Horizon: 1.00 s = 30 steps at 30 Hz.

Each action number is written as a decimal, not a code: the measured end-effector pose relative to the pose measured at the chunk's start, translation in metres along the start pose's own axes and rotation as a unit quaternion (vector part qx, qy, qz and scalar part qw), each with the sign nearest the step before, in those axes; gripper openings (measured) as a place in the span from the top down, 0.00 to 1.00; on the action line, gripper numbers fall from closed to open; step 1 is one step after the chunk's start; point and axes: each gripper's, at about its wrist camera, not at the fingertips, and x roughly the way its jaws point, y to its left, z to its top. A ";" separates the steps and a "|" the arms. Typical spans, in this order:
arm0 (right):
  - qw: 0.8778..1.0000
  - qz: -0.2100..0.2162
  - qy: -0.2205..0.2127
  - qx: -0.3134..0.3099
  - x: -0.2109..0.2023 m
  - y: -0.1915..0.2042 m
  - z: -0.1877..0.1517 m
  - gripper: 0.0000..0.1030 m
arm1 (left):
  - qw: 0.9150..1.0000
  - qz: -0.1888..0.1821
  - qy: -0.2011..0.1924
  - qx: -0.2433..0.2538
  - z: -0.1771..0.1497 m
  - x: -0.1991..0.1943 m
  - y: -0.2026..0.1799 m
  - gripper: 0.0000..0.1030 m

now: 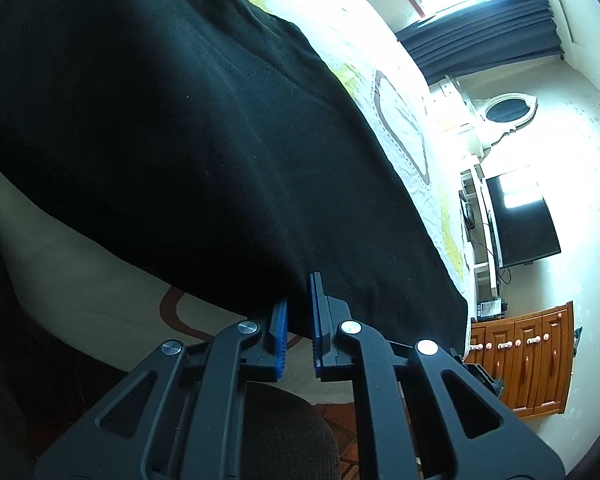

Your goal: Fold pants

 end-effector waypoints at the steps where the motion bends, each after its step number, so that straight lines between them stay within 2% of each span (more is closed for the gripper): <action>1: 1.000 0.000 -0.002 -0.001 -0.002 0.003 0.000 0.94 | 1.000 0.001 -0.001 0.006 0.000 -0.001 -0.001 0.91; 6: 1.000 0.001 -0.012 -0.008 -0.012 0.011 -0.002 0.94 | 0.999 0.004 -0.010 0.034 -0.003 -0.005 -0.007 0.91; 8: 1.000 -0.009 -0.005 -0.026 -0.011 0.014 0.001 0.94 | 0.999 0.004 -0.009 0.043 -0.005 -0.005 -0.006 0.91; 11: 1.000 -0.021 0.017 -0.014 -0.001 0.004 0.003 0.93 | 0.998 0.013 0.010 0.060 -0.004 0.002 -0.001 0.91; 12: 0.999 -0.027 0.017 -0.006 -0.002 -0.002 0.003 0.88 | 0.998 0.013 0.019 0.059 -0.004 0.003 0.001 0.90; 13: 0.999 -0.040 0.012 -0.001 -0.006 -0.006 0.003 0.66 | 0.998 0.009 0.022 0.059 -0.004 0.002 0.002 0.87; 14: 0.998 -0.059 0.009 0.000 -0.010 -0.010 0.004 0.56 | 0.997 0.008 0.028 0.065 -0.007 0.000 0.000 0.85; 15: 0.997 -0.075 -0.001 0.000 -0.017 -0.014 0.006 0.53 | 0.996 0.007 0.039 0.076 -0.009 -0.002 -0.002 0.76; 16: 0.996 -0.089 -0.014 -0.004 -0.025 -0.016 0.009 0.53 | 0.995 0.003 0.051 0.088 -0.012 -0.004 -0.005 0.66; 17: 0.995 -0.093 -0.026 -0.014 -0.033 -0.016 0.014 0.53 | 0.993 -0.004 0.059 0.100 -0.015 -0.008 -0.008 0.61; 19: 0.995 -0.082 -0.047 -0.034 -0.048 -0.012 0.028 0.49 | 0.990 -0.021 0.066 0.120 -0.018 -0.018 -0.015 0.35; 21: 0.995 -0.055 -0.059 -0.061 -0.059 -0.004 0.043 0.35 | 0.988 -0.034 0.056 0.137 -0.012 -0.030 -0.021 0.23; 23: 0.994 -0.035 -0.046 -0.093 -0.053 0.009 0.059 0.35 | 0.986 -0.035 0.037 0.157 -0.003 -0.041 -0.026 0.18; 25: 0.991 -0.014 -0.007 -0.130 -0.037 0.021 0.074 0.33 | 0.984 -0.031 0.020 0.175 0.014 -0.054 -0.027 0.11; 27: 0.985 -0.033 0.016 -0.169 -0.015 0.035 0.086 0.33 | 0.982 -0.017 -0.003 0.190 0.034 -0.064 -0.025 0.11; 30: 0.977 -0.050 0.059 -0.197 0.014 0.043 0.102 0.32 | 0.980 0.028 -0.027 0.195 0.057 -0.081 -0.009 0.10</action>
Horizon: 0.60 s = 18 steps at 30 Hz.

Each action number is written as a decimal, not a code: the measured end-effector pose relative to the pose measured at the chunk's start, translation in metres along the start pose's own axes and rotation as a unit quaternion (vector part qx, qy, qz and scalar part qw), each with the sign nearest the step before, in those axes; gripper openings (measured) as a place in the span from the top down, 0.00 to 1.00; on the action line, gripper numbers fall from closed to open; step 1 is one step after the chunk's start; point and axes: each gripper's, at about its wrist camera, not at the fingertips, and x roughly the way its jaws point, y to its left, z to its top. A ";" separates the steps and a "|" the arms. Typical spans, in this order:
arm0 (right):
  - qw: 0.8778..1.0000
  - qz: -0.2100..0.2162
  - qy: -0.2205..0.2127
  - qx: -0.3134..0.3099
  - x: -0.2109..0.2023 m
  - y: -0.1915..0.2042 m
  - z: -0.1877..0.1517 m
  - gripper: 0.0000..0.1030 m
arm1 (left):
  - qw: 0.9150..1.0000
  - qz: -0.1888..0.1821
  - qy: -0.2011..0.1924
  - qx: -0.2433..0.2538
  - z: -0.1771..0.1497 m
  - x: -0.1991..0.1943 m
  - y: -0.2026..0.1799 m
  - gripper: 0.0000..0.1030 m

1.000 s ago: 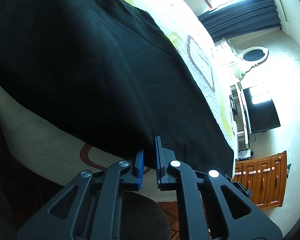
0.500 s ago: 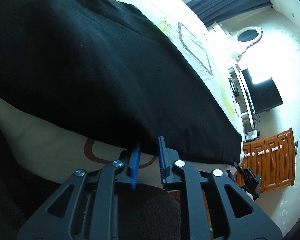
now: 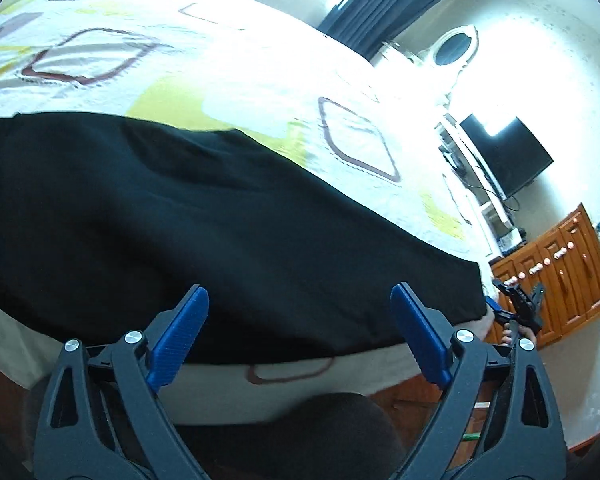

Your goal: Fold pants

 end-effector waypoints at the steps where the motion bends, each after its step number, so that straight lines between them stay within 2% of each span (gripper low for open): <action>1: 1.000 -0.022 0.009 -0.004 0.008 -0.001 0.004 0.31 | 1.000 0.020 -0.004 -0.004 0.007 -0.003 0.010 0.10; 3: 0.999 -0.030 0.036 -0.008 0.023 -0.003 0.007 0.27 | 0.998 0.052 -0.012 -0.017 0.014 -0.011 0.036 0.10; 5: 0.998 -0.028 0.046 -0.017 0.028 0.002 0.006 0.27 | 0.995 0.091 -0.016 -0.039 0.021 -0.018 0.063 0.10; 6: 0.997 -0.015 0.064 -0.026 0.037 0.016 0.000 0.30 | 0.993 0.101 -0.018 -0.053 0.023 -0.022 0.077 0.10; 7: 0.996 -0.024 0.079 -0.046 0.040 0.026 -0.004 0.35 | 0.992 0.110 -0.020 -0.065 0.024 -0.027 0.091 0.10; 9: 0.987 -0.087 0.093 -0.101 0.046 0.045 -0.015 0.46 | 0.987 0.131 -0.027 -0.086 0.026 -0.036 0.116 0.10; 10: 0.986 -0.091 0.098 -0.101 0.047 0.048 -0.016 0.63 | 0.985 0.139 -0.030 -0.096 0.027 -0.042 0.129 0.10; 11: 0.988 -0.069 0.112 -0.084 0.048 0.049 -0.016 0.76 | 0.984 0.143 -0.034 -0.105 0.029 -0.047 0.138 0.10; 12: 0.989 -0.054 0.120 -0.074 0.047 0.050 -0.015 0.79 | 0.982 0.149 -0.036 -0.114 0.030 -0.052 0.150 0.10; 14: 0.988 -0.067 0.120 -0.075 0.044 0.059 -0.015 0.80 | 0.978 0.164 -0.035 -0.124 0.031 -0.057 0.163 0.10; 18: 0.996 -0.020 0.090 -0.013 0.018 0.062 -0.005 0.81 | 0.975 0.179 -0.022 -0.127 0.026 -0.061 0.185 0.10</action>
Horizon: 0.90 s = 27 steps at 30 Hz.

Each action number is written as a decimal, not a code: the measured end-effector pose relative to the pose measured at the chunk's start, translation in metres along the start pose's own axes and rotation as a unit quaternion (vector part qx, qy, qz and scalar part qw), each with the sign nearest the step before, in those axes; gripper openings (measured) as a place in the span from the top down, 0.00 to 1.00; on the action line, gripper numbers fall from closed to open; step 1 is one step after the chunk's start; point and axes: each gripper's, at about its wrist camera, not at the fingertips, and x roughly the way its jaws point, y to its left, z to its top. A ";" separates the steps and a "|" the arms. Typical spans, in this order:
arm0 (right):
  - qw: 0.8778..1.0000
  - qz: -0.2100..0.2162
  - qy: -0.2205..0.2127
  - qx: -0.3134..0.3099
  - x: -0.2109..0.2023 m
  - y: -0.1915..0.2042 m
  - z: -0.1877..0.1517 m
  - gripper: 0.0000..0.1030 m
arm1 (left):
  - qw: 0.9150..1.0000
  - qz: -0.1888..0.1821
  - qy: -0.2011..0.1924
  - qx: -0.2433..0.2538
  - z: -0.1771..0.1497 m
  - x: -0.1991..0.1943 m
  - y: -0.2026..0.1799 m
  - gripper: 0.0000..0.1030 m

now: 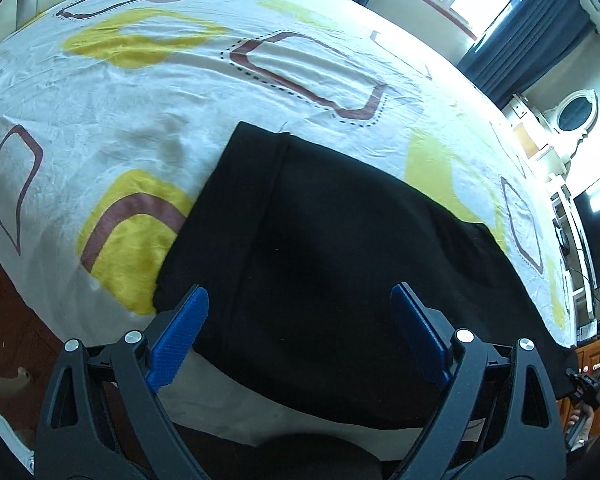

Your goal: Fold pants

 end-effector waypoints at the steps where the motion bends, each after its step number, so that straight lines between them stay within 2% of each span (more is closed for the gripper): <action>1: 1.000 0.010 -0.008 0.009 -0.008 0.002 0.001 0.81 | 1.000 0.003 0.004 0.005 0.000 0.002 0.004 0.10; 7: 0.998 0.050 -0.024 0.005 -0.040 0.049 -0.001 0.81 | 0.999 0.018 0.017 0.036 -0.002 0.012 0.004 0.06; 10: 0.997 0.062 -0.032 -0.025 -0.048 0.095 -0.003 0.81 | 0.998 0.030 0.021 0.046 -0.002 0.014 0.000 0.06; 14: 0.994 0.069 -0.034 -0.076 -0.048 0.159 -0.018 0.81 | 0.999 0.022 0.024 0.032 -0.001 0.013 0.005 0.05; 18: 0.989 0.064 -0.024 -0.133 -0.028 0.223 -0.045 0.81 | 0.999 0.014 0.025 0.017 0.001 0.013 0.010 0.05; 21: 0.984 0.051 -0.013 -0.168 -0.001 0.263 -0.068 0.81 | 0.999 0.021 0.029 0.027 0.001 0.015 0.008 0.05; 27: 0.977 0.019 0.022 -0.210 0.070 0.316 -0.122 0.81 | 0.997 0.035 0.035 0.053 -0.001 0.019 0.004 0.03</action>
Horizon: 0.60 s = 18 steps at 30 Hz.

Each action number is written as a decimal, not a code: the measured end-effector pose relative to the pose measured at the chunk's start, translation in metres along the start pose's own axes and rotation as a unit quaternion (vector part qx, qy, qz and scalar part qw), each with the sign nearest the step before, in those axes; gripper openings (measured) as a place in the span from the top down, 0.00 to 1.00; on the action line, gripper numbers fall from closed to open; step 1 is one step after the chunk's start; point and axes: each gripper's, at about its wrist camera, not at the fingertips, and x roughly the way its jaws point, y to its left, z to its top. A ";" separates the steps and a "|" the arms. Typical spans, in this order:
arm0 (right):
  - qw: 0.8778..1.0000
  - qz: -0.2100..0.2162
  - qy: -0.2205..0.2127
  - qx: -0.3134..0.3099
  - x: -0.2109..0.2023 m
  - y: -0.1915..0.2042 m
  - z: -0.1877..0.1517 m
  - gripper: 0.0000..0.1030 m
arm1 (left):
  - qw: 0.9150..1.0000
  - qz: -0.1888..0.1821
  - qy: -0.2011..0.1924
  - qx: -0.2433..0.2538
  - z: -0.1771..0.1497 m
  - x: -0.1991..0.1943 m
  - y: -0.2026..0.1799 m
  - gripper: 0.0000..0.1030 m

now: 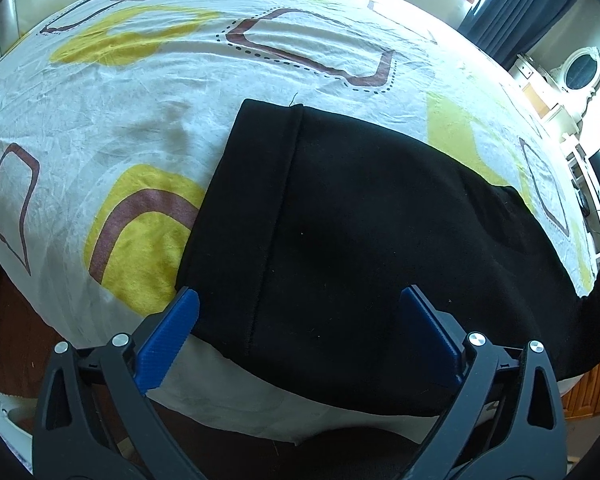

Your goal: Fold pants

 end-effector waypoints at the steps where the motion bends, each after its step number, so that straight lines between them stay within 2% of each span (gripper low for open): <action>1: 1.000 -0.007 0.006 -0.005 0.012 0.008 -0.005 0.81 | 1.000 0.002 0.001 0.000 0.000 0.001 0.001 0.03; 7: 0.997 -0.048 0.044 -0.042 0.074 0.051 -0.038 0.81 | 0.999 -0.008 0.010 -0.038 0.003 0.005 0.019 0.03; 9: 0.996 -0.061 0.053 -0.049 0.089 0.060 -0.046 0.81 | 0.997 -0.027 0.025 -0.072 0.002 0.010 0.031 0.03; 14: 0.989 -0.105 0.056 -0.083 0.111 0.080 -0.062 0.80 | 0.990 -0.057 0.016 -0.128 0.002 0.005 0.046 0.03; 18: 0.983 -0.136 0.050 -0.114 0.116 0.094 -0.071 0.73 | 0.990 -0.056 0.017 -0.126 0.002 0.005 0.045 0.03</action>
